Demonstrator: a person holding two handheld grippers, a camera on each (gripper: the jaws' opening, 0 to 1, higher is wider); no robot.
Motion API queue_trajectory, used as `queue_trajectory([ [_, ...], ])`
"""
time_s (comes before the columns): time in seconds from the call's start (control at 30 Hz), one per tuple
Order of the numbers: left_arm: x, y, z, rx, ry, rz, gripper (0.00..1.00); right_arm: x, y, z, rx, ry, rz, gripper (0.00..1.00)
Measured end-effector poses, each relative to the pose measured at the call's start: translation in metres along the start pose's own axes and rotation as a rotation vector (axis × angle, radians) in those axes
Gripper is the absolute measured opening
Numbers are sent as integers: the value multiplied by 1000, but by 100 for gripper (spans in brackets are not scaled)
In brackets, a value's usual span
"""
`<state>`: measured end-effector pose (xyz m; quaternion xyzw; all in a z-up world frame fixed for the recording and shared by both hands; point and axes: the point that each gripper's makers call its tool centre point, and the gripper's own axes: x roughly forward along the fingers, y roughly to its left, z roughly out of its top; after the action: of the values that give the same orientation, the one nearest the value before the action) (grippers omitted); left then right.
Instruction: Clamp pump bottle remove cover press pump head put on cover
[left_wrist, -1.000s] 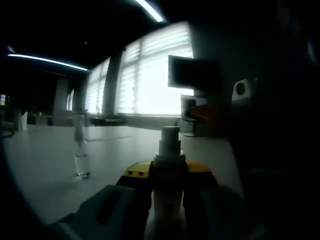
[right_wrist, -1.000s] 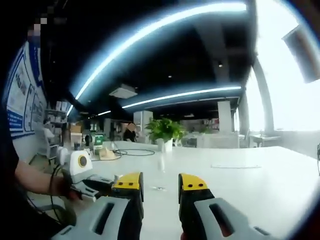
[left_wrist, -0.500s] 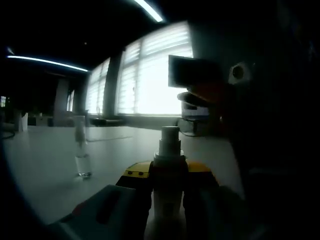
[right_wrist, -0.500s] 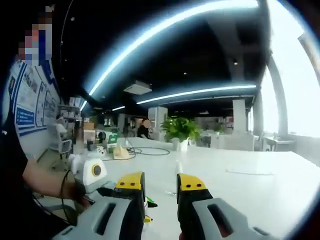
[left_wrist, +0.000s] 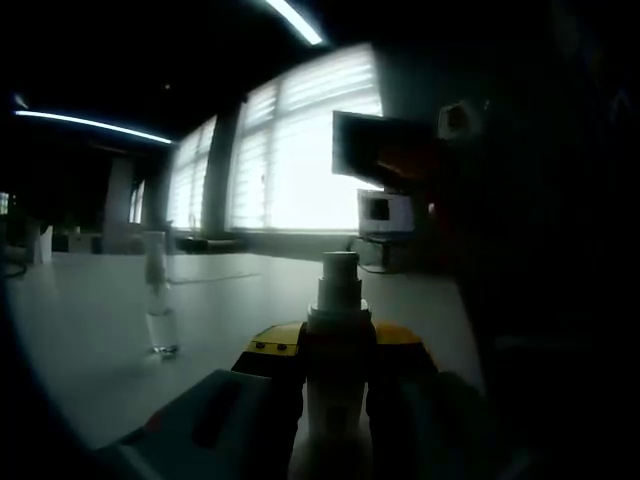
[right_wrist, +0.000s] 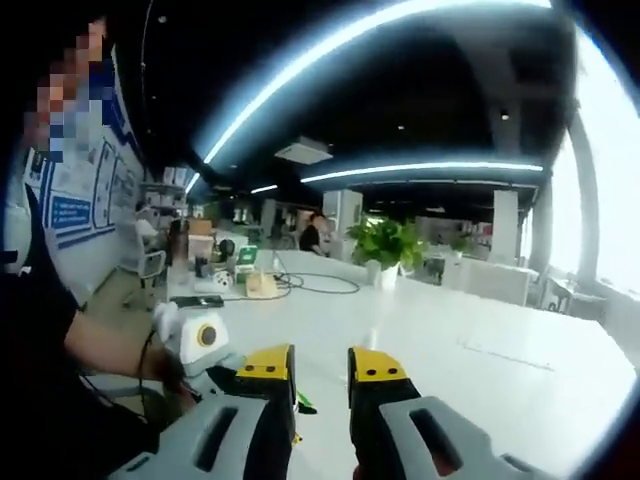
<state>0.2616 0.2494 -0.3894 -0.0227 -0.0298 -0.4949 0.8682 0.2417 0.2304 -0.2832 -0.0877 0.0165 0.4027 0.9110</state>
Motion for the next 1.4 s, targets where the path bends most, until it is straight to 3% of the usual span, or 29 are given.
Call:
queue_trajectory([
  [0.07,0,-2,0,-2,0,-6,14,2,7,0,-34,34,56,14],
  [0.27,0,-3,0,7,2,-16,14,11,8,-3,-116,132,109,15],
  [0.43,0,-3,0,10,3,-13,14,14,16,-5,-205,214,199,15],
  [0.63,-1,-3,-1,9,3,-14,14,22,14,-1,-304,254,218,15],
  [0.93,-1,-2,0,10,1,-16,14,32,16,-2,-345,310,261,15],
  [1.1,-1,-3,0,11,1,-16,14,32,26,-9,-467,421,384,15],
  [1.27,-1,-3,0,11,1,-18,14,31,39,-16,-501,490,462,14],
  [1.4,-1,-3,-1,8,1,-20,14,28,40,-26,-600,552,507,14],
])
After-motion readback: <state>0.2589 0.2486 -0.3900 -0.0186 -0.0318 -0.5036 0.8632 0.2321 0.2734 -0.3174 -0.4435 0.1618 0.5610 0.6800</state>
